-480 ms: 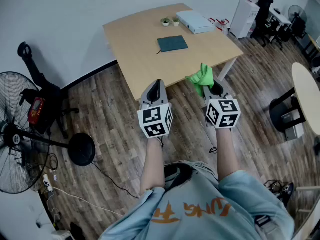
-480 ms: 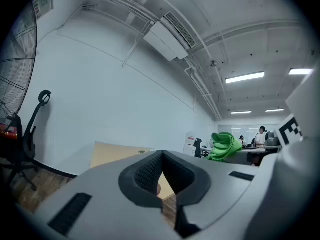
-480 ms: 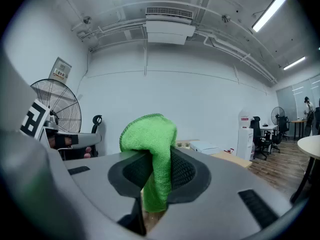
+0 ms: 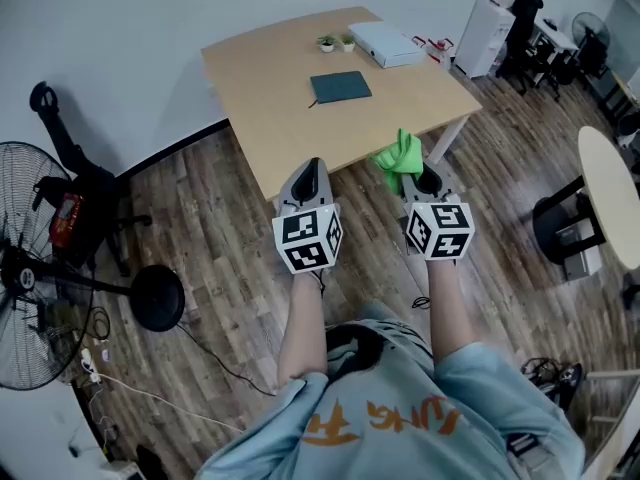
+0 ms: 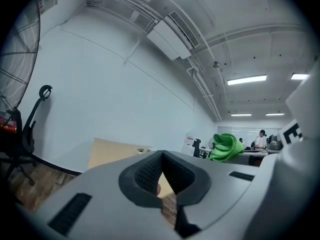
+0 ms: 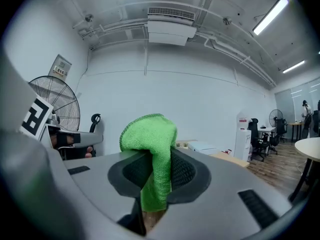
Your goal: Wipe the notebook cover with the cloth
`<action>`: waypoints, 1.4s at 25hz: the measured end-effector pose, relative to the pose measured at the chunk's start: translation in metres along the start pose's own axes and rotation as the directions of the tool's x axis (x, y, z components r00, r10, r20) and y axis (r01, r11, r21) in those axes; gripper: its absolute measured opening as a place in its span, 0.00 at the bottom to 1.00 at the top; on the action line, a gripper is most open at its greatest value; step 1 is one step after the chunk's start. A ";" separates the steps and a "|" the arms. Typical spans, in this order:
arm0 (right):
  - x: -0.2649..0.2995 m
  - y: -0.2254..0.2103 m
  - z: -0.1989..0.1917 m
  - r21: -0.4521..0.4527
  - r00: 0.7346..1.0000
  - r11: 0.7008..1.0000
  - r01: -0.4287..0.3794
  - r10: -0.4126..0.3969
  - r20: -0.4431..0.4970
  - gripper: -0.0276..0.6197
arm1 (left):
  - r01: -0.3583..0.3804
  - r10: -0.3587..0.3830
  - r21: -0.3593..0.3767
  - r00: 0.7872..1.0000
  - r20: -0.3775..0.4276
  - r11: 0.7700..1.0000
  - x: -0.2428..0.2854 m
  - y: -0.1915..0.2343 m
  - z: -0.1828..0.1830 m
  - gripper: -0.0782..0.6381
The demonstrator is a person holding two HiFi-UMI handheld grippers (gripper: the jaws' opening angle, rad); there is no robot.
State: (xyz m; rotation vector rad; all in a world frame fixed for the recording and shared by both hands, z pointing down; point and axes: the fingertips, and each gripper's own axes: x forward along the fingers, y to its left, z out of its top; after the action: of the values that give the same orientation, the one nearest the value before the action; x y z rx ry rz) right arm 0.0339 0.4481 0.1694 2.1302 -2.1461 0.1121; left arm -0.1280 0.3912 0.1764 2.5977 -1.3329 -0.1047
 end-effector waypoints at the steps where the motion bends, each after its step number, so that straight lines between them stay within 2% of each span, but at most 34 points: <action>1: -0.002 -0.005 -0.002 0.005 1.000 1.000 0.009 -0.009 -0.005 0.15 | 0.006 -0.006 0.002 1.000 -0.003 1.000 0.001 -0.003 -0.002 0.13; 5: -0.009 -0.022 -0.013 0.032 0.998 0.998 0.055 -0.054 -0.028 0.15 | 0.011 -0.011 -0.020 1.000 -0.021 1.000 0.003 -0.005 -0.013 0.13; 11: -0.006 -0.034 -0.016 0.037 0.998 0.998 0.060 -0.059 -0.030 0.15 | 0.012 -0.013 -0.035 1.000 -0.020 0.999 0.013 -0.008 -0.017 0.13; 17: 0.021 -0.030 -0.016 0.036 0.999 0.999 0.018 -0.017 -0.035 0.15 | -0.012 0.011 -0.050 0.999 -0.032 0.999 0.033 0.006 -0.019 0.13; 20: 0.034 -0.042 -0.024 0.038 0.999 0.999 0.018 -0.016 -0.052 0.15 | -0.014 0.012 -0.049 0.999 -0.045 0.999 0.048 0.005 -0.027 0.13; 24: 0.059 -0.060 -0.031 0.060 0.997 0.998 0.026 -0.021 -0.074 0.15 | -0.023 0.019 -0.056 0.998 -0.065 0.998 0.074 0.009 -0.035 0.13; 31: 0.118 -0.074 -0.060 0.060 0.986 0.998 -0.026 0.036 -0.165 0.15 | -0.080 0.064 -0.114 0.988 -0.140 0.990 0.125 0.025 -0.071 0.13; 35: 0.158 -0.087 -0.070 0.054 0.976 0.997 -0.059 0.069 -0.204 0.15 | -0.115 0.090 -0.157 0.984 -0.156 0.981 0.156 0.033 -0.089 0.13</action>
State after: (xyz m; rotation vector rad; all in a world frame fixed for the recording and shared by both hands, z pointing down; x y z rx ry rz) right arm 0.1224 0.3004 0.2571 1.9748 -2.1113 0.3761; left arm -0.0481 0.2611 0.2759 2.3458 -1.3411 -0.0041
